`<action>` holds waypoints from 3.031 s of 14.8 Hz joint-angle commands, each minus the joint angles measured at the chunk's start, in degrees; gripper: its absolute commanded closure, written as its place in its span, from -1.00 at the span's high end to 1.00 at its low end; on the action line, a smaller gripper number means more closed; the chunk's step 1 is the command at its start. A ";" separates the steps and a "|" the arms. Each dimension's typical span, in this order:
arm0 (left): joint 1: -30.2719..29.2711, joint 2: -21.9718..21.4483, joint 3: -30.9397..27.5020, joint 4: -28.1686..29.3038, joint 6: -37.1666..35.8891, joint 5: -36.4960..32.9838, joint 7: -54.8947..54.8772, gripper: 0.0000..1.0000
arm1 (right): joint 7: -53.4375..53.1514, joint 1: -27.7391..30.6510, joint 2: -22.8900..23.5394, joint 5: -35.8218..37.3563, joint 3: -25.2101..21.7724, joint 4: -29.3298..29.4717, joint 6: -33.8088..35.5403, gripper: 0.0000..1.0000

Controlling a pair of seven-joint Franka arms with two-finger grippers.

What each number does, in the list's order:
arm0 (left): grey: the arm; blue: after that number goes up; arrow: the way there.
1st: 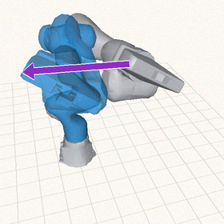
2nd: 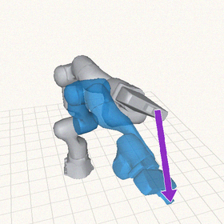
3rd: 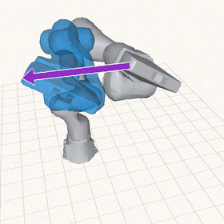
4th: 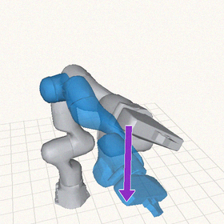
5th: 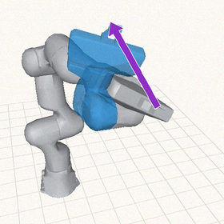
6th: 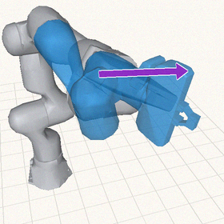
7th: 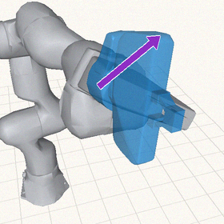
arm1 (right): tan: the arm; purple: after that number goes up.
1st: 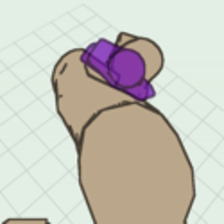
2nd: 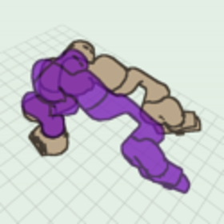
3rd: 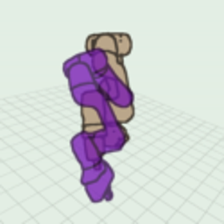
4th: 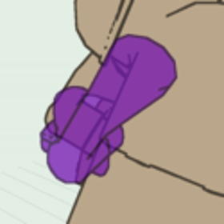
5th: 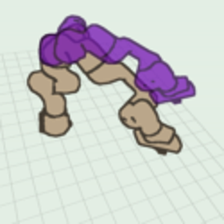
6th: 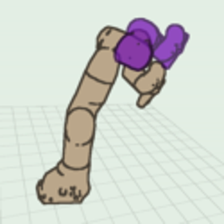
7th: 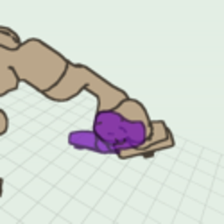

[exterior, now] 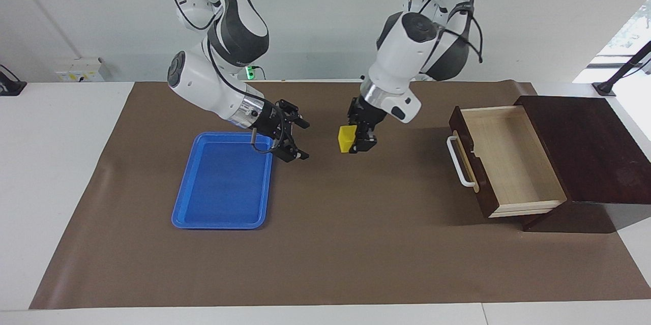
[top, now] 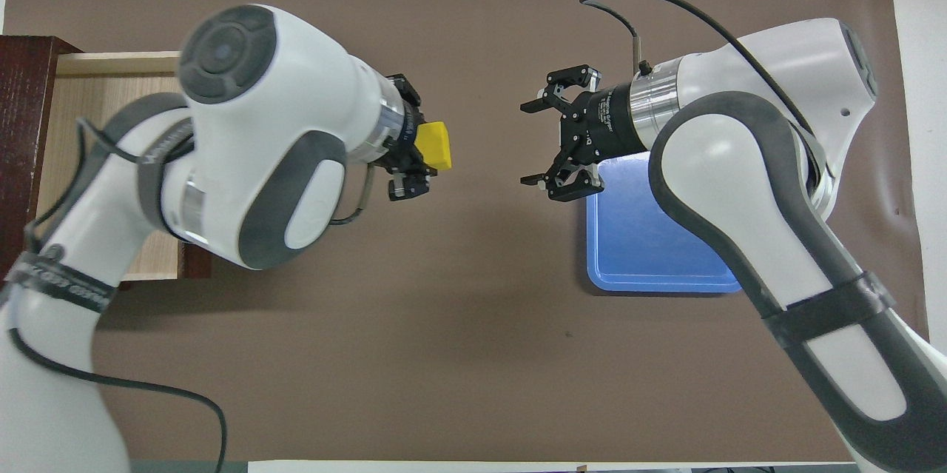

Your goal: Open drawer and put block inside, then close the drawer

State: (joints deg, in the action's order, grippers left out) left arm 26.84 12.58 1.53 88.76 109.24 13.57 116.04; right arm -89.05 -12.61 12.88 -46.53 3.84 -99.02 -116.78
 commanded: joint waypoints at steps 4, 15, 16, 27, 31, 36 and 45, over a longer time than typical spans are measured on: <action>-22.07 -8.97 0.31 2.11 -13.71 -2.13 -22.49 -1.00 | 5.53 6.62 0.04 9.14 -0.06 6.10 10.39 1.00; -31.77 -14.78 0.40 29.55 11.79 -10.58 -33.95 0.99 | 73.26 15.33 -8.04 40.27 -0.15 9.02 29.76 1.00; -31.07 -14.69 0.57 28.15 9.87 -10.58 -33.51 1.00 | 78.45 15.77 -8.83 42.55 -0.06 9.02 29.68 1.00; -17.17 -7.40 0.49 23.21 7.21 -22.87 -13.12 1.00 | 96.99 17.36 -13.05 47.85 -0.59 6.65 24.49 1.00; -22.08 -6.78 0.40 20.51 5.99 -28.32 -13.73 1.00 | 93.89 17.18 -12.79 47.06 -1.03 6.03 27.47 1.00; -27.36 -6.16 0.49 20.22 3.69 -29.74 -16.00 1.00 | 93.62 17.26 -12.44 47.15 -1.38 6.20 29.59 1.00; -33.44 -6.17 0.49 20.14 4.93 -29.65 -24.88 1.00 | 93.71 17.79 -12.70 47.32 -1.30 6.47 29.68 1.00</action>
State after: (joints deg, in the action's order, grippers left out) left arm -5.73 6.27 1.79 109.11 114.17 -14.87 93.05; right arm 5.47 4.72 0.64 0.23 2.43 -92.40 -87.61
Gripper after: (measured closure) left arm 0.000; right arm 0.000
